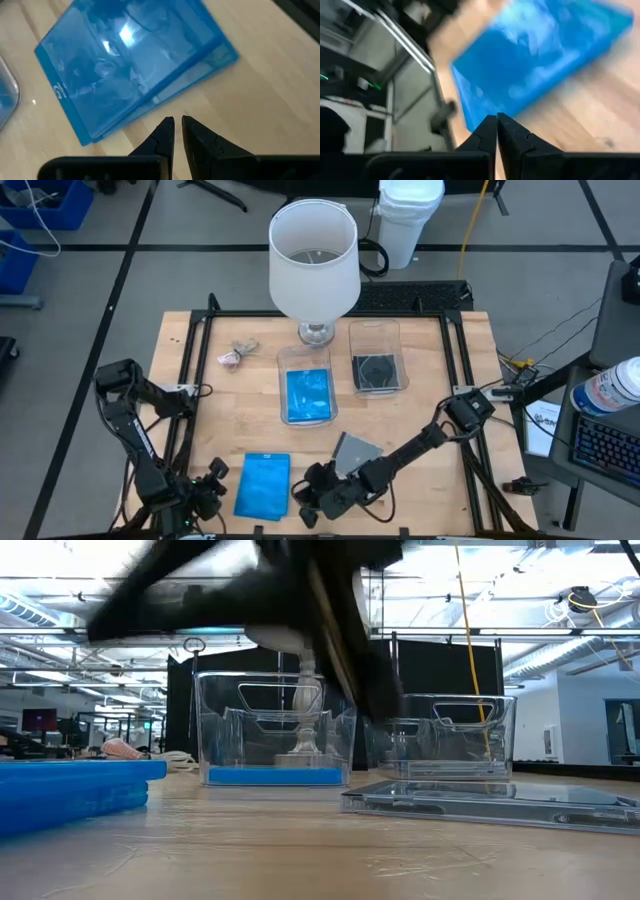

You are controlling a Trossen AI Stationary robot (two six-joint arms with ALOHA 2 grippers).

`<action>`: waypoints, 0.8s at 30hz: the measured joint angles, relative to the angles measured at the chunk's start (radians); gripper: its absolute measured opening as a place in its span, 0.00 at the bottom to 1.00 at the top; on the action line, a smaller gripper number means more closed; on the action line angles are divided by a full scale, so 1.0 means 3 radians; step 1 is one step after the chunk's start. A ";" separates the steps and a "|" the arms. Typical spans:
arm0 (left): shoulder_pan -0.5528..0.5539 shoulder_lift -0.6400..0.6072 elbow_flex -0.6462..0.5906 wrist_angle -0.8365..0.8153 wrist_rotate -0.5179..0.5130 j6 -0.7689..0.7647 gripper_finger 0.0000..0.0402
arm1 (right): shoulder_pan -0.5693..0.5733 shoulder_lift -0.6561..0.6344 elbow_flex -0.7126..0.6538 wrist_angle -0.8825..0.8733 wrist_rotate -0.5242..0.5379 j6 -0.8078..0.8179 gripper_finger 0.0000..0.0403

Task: Pick & place jewel cases by type
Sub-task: Put the blue cd case into the left transparent bin

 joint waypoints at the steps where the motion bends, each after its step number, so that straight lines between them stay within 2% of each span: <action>1: 0.0029 0.0015 0.0000 0.0000 0.0005 0.0012 0.11 | -0.0016 0.0025 -0.0010 -0.0032 -0.0045 0.0010 0.06; 8: 0.0197 0.0238 0.0000 0.0023 0.0106 0.0189 0.11 | -0.0170 0.0067 -0.0005 0.0005 -0.0240 0.0092 0.32; 13: 0.0268 0.0344 -0.0001 0.0081 0.0149 0.0269 0.11 | -0.0275 0.0068 -0.0006 0.0020 -0.0560 0.0177 0.47; 17: 0.0273 0.0343 -0.0001 0.0064 0.0175 0.0273 0.11 | -0.0336 0.0068 -0.0013 0.0003 -0.0698 0.0260 0.51; 24: 0.0251 0.0341 0.0013 -0.0070 0.0184 0.0362 0.11 | -0.0394 0.0068 -0.0066 0.0007 -0.0712 0.0341 0.48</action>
